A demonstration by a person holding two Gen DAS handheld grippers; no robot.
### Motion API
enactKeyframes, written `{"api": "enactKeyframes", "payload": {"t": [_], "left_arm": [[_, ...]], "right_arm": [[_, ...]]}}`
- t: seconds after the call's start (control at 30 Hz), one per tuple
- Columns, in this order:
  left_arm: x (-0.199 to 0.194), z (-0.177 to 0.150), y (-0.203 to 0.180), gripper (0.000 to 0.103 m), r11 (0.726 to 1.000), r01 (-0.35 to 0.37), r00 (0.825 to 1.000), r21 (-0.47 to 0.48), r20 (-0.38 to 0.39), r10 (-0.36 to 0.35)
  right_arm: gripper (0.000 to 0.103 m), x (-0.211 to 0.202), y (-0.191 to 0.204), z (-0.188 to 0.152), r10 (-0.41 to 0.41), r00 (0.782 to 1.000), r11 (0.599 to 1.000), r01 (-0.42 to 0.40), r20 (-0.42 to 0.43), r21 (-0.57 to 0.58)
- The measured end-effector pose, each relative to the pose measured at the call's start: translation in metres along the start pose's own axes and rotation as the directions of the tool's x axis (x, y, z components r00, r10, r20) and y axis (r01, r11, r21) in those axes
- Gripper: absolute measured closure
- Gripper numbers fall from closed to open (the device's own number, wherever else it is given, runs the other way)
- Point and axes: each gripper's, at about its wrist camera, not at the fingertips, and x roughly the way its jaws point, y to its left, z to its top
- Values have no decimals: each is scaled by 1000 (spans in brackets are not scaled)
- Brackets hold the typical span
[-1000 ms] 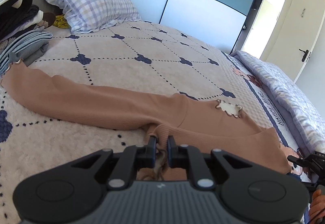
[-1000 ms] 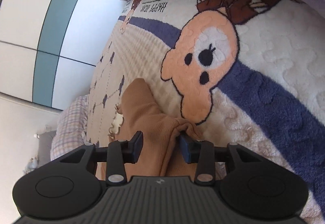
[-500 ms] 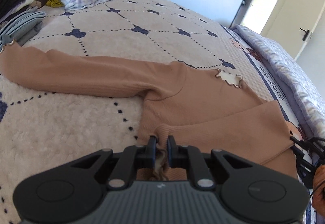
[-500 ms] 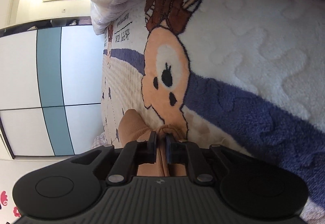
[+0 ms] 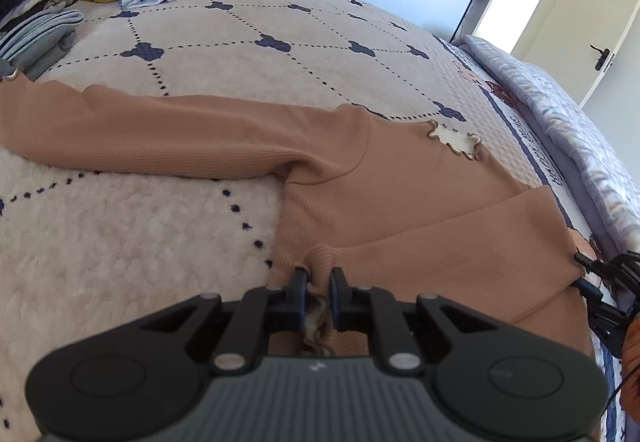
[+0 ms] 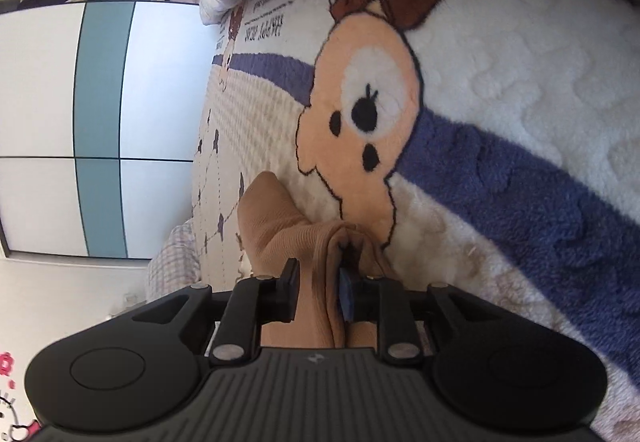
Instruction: Fold clothes
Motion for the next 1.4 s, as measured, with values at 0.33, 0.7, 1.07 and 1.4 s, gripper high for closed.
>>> {"api": "enactKeyframes", "payload": {"t": [0.33,0.7,1.07,1.4], "left_arm": [[3,2,8,91,1000,3,995,-13,-100,-4],[-17,14,2,84,970,-200,979,135,62,193],[-5,15,6,84,994,-88,995,65,45,86],[1,19,18,84,997,-70,997,13,13,70]], "right_arm": [[95,9,-7,4,-52,998,998,51,21,32],[68,-15,53,5,-246,955,848,294,164,-441],[68,59,86,17,-159,983,788,183,93,-588],[93,113,118,10,-228,969,613,219,96,-759]]}}
